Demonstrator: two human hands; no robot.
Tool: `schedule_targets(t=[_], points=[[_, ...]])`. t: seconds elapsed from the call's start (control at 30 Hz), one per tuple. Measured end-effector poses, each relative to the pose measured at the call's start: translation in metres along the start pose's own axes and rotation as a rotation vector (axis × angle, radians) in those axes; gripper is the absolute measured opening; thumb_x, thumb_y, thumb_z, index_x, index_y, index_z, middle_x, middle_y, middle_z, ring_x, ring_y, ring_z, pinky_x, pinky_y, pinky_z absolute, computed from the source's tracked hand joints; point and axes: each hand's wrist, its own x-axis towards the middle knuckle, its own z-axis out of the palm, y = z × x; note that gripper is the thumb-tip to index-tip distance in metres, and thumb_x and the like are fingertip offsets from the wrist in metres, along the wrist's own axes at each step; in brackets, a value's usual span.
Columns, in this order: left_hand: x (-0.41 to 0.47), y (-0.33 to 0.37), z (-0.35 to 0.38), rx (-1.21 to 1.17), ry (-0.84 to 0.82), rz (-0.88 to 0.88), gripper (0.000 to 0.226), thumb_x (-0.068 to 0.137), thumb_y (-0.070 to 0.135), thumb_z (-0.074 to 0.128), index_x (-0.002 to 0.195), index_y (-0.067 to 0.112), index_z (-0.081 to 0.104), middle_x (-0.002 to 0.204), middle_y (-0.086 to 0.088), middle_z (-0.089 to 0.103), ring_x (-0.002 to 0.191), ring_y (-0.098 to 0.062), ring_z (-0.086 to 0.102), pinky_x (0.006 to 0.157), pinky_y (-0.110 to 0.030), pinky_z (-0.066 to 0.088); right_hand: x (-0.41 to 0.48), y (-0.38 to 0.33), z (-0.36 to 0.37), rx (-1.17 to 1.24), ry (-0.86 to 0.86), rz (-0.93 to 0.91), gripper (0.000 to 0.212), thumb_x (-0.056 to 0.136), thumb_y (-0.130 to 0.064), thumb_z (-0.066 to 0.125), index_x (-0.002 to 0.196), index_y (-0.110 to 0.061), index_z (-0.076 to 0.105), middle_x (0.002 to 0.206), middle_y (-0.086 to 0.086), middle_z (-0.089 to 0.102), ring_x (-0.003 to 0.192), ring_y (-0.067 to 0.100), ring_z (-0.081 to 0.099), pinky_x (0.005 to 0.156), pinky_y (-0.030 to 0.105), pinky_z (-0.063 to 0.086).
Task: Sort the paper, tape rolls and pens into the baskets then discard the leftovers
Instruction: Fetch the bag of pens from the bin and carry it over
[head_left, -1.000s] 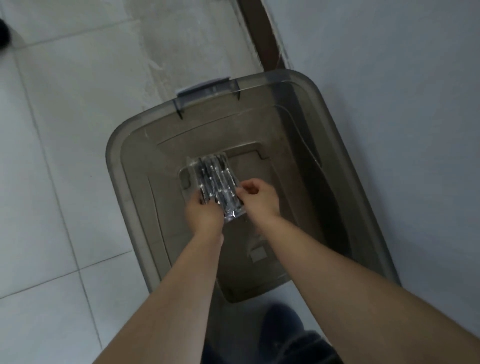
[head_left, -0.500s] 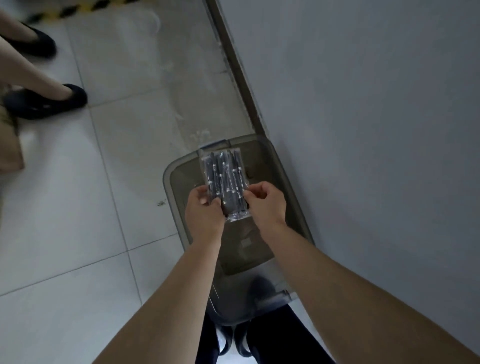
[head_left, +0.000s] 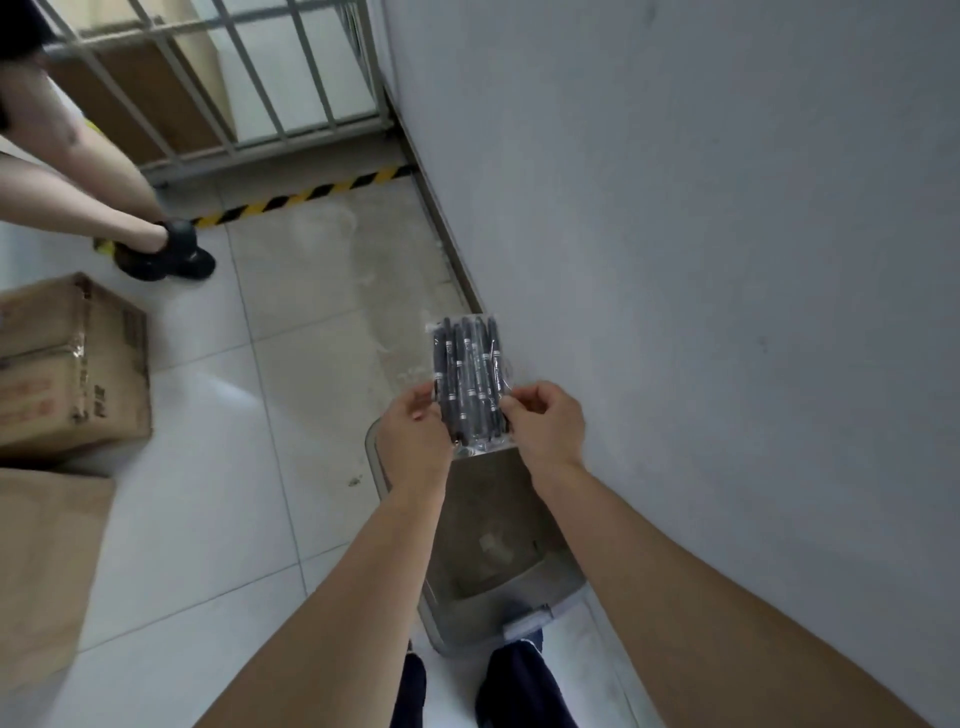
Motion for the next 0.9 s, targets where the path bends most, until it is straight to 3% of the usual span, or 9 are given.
schedule_targets(t=[0.13, 0.23, 0.4, 0.5, 0.67, 0.8, 0.9], points=[[-0.011, 0.034, -0.008, 0.024, -0.059, 0.059, 0.027, 0.085, 0.000, 0.058, 0.106, 0.012, 0.070, 0.090, -0.004, 0.072, 0.080, -0.018, 0.067, 0.080, -0.037, 0.057, -0.017, -0.032, -0.016, 0.033, 0.070, -0.008, 0.019, 0.080, -0.016, 0.073, 0.069, -0.028, 0.064, 0.070, -0.014, 0.066, 0.067, 0.003, 0.061, 0.071, 0.026, 0.055], [-0.019, 0.055, -0.014, 0.063, -0.112, 0.124, 0.029, 0.085, -0.002, 0.057, 0.107, 0.011, 0.070, 0.098, -0.009, 0.073, 0.089, -0.022, 0.068, 0.087, -0.039, 0.055, -0.033, -0.050, -0.026, 0.040, 0.130, -0.008, 0.018, 0.081, -0.017, 0.072, 0.069, -0.029, 0.064, 0.070, -0.014, 0.066, 0.068, 0.003, 0.061, 0.068, 0.023, 0.053], [-0.036, 0.084, -0.031, 0.131, -0.217, 0.254, 0.034, 0.085, -0.004, 0.053, 0.106, 0.013, 0.073, 0.091, -0.002, 0.071, 0.080, -0.012, 0.063, 0.074, -0.018, 0.048, -0.067, -0.075, -0.037, 0.102, 0.246, 0.024, 0.013, 0.079, -0.020, 0.072, 0.070, -0.025, 0.066, 0.066, -0.013, 0.067, 0.061, 0.001, 0.060, 0.054, 0.013, 0.042], [-0.048, 0.100, -0.045, 0.161, -0.299, 0.326, 0.034, 0.085, -0.003, 0.051, 0.103, 0.016, 0.073, 0.087, 0.006, 0.068, 0.077, -0.006, 0.061, 0.065, -0.005, 0.044, -0.088, -0.089, -0.041, 0.150, 0.311, 0.014, 0.016, 0.080, -0.017, 0.072, 0.068, -0.024, 0.065, 0.065, -0.010, 0.066, 0.061, 0.005, 0.059, 0.056, 0.018, 0.043], [-0.070, 0.122, -0.063, 0.195, -0.437, 0.368, 0.032, 0.088, 0.000, 0.051, 0.105, 0.018, 0.072, 0.095, 0.001, 0.071, 0.085, -0.013, 0.065, 0.081, -0.027, 0.052, -0.128, -0.105, -0.055, 0.204, 0.408, 0.001, 0.018, 0.081, -0.014, 0.071, 0.069, -0.026, 0.064, 0.064, -0.011, 0.065, 0.060, 0.006, 0.059, 0.054, 0.018, 0.044], [-0.098, 0.130, -0.072, 0.183, -0.515, 0.387, 0.032, 0.088, 0.000, 0.051, 0.108, 0.016, 0.071, 0.099, -0.001, 0.070, 0.087, -0.016, 0.065, 0.082, -0.029, 0.053, -0.163, -0.114, -0.075, 0.217, 0.485, 0.001, 0.015, 0.082, -0.014, 0.070, 0.073, -0.025, 0.066, 0.068, -0.010, 0.066, 0.061, 0.005, 0.060, 0.052, 0.016, 0.043], [-0.122, 0.134, -0.075, 0.235, -0.564, 0.456, 0.031, 0.089, 0.001, 0.053, 0.112, 0.015, 0.070, 0.098, 0.002, 0.068, 0.085, -0.012, 0.062, 0.077, -0.022, 0.046, -0.189, -0.114, -0.094, 0.227, 0.538, 0.007, 0.010, 0.084, -0.014, 0.070, 0.079, -0.023, 0.068, 0.072, -0.007, 0.068, 0.064, 0.008, 0.061, 0.054, 0.018, 0.045]])
